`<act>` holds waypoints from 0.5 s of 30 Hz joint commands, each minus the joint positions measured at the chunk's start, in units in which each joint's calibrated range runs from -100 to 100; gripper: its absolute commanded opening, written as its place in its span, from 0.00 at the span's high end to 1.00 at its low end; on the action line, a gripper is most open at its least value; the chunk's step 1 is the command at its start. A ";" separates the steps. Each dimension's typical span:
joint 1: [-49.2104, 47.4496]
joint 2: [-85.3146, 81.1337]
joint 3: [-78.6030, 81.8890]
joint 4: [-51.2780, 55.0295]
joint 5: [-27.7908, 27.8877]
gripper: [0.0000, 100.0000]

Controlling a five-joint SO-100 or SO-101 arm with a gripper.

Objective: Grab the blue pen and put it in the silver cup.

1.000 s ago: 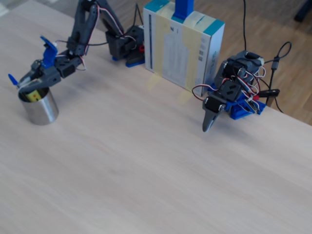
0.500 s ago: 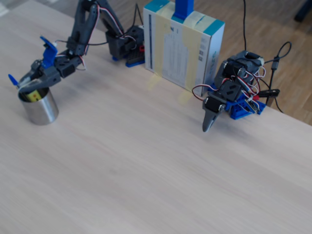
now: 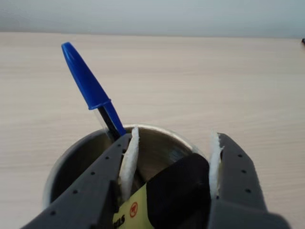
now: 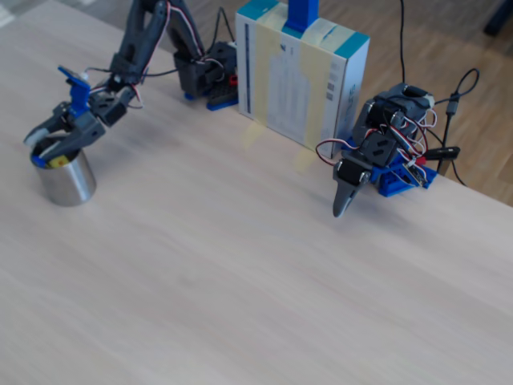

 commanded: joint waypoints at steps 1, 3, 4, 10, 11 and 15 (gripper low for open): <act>-1.31 -2.74 -0.23 2.72 0.05 0.71; -1.48 -3.41 -0.23 2.89 0.36 0.70; -1.66 -3.66 -0.23 2.89 0.25 0.70; -2.01 -4.07 0.68 2.97 0.31 0.63; -2.36 -4.07 0.58 2.97 0.31 0.62; -2.62 -4.90 -0.05 2.89 0.10 0.62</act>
